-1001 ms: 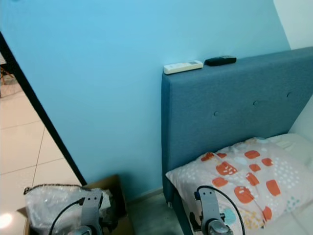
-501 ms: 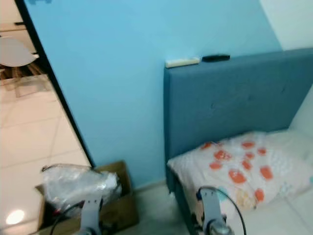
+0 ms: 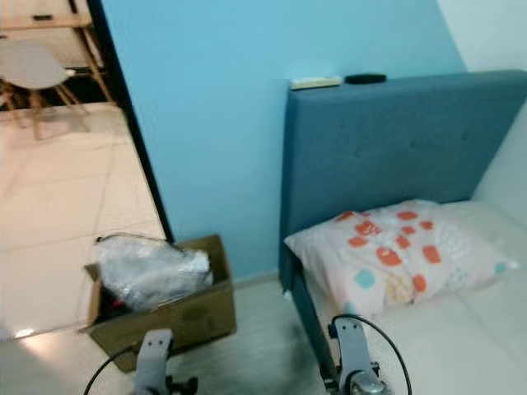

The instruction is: Clean up the room

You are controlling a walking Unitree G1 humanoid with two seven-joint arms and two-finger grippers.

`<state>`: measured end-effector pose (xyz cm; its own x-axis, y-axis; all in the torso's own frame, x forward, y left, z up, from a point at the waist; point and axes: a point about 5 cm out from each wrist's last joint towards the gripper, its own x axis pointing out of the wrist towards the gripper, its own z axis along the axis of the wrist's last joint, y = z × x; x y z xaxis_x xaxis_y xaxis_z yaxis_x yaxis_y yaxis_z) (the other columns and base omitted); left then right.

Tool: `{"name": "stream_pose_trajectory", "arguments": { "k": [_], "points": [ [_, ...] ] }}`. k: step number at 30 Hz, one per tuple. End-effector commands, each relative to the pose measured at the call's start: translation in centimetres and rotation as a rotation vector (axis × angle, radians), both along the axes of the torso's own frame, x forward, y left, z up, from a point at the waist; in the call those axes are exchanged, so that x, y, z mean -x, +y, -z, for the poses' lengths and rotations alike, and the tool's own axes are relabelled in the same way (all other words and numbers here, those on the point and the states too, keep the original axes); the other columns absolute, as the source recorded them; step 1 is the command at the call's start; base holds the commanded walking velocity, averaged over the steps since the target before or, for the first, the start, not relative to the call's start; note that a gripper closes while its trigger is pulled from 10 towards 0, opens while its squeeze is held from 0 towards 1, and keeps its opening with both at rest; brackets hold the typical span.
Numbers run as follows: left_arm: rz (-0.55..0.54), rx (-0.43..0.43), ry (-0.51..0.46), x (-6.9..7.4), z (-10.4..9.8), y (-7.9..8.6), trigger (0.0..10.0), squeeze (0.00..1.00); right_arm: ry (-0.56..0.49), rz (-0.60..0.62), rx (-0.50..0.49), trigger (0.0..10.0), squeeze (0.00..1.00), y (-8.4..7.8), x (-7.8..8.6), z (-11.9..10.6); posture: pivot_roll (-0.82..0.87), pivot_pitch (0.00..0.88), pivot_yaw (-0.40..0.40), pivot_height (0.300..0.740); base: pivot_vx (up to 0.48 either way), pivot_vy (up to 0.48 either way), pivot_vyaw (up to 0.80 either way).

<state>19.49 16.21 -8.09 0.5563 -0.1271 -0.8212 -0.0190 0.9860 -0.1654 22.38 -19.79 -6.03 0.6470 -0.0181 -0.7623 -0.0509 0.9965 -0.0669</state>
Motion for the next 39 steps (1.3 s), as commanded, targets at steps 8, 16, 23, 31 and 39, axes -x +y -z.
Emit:
{"name": "stream_pose_trajectory", "arguments": {
  "k": [8,16,23,31,39],
  "points": [
    [0.02,-0.003,0.003,-0.04,0.0,-0.3,10.0,0.0,0.052,0.035,0.01,10.0,0.0,-0.73,1.27,0.69,0.05,0.0,-0.019,0.723,-0.37,0.0,-0.69],
    [0.02,0.001,0.004,0.02,0.03,-0.36,10.0,0.0,0.055,0.047,0.011,10.0,0.0,-0.88,1.33,0.7,0.05,0.0,-0.021,0.723,-0.373,0.0,-0.69],
    [0.018,0.001,0.002,0.01,0.02,-0.36,10.0,0.0,0.057,0.058,0.009,10.0,0.0,-0.99,1.36,0.71,0.05,0.0,-0.022,0.723,-0.354,0.0,-0.69],
    [0.02,0.025,-0.035,-0.57,-0.35,-0.19,10.0,0.0,0.044,0.074,0.017,10.0,0.0,-1.14,1.21,0.59,0.05,0.0,-0.027,0.723,-0.043,0.0,-0.35],
    [0.031,0.029,-0.032,-0.47,-0.31,-0.21,10.0,0.0,0.056,0.083,0.01,10.0,0.0,-1.16,1.29,0.65,0.05,0.0,-0.031,0.723,0.18,0.0,-0.38]
  ]
}}
